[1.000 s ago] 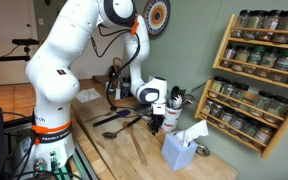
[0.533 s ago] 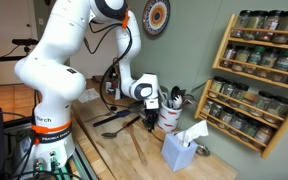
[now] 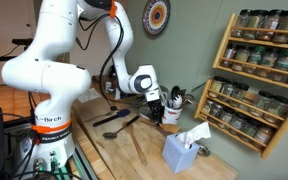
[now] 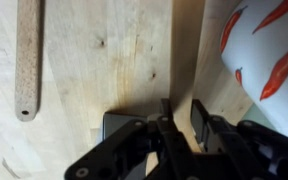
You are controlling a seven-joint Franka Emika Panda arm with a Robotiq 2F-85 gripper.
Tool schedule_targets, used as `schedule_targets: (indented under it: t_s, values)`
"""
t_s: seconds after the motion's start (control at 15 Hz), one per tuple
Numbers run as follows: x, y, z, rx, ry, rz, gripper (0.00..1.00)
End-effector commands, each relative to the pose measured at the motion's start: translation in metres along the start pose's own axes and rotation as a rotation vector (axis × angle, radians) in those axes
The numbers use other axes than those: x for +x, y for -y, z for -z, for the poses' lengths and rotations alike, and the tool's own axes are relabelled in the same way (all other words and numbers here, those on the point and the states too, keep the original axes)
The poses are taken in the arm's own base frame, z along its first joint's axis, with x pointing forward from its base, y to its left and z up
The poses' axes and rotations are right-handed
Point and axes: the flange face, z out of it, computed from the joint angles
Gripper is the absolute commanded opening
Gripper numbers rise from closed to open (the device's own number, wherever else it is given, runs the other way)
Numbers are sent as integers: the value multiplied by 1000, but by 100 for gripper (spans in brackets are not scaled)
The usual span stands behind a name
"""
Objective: Put the wooden spatula in the white bucket
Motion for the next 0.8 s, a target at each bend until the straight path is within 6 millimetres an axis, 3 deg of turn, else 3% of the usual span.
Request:
schedule_targets:
  t_s: [0.0,0.47,0.53,0.73]
  values:
    - [11,-7,23,48,-96,-39,6]
    - [4,-37,61,52,-192,-37,6]
    - [6,-19,66,51,-210,-46,6]
    - [18,-13,91,93,-280,-95,6]
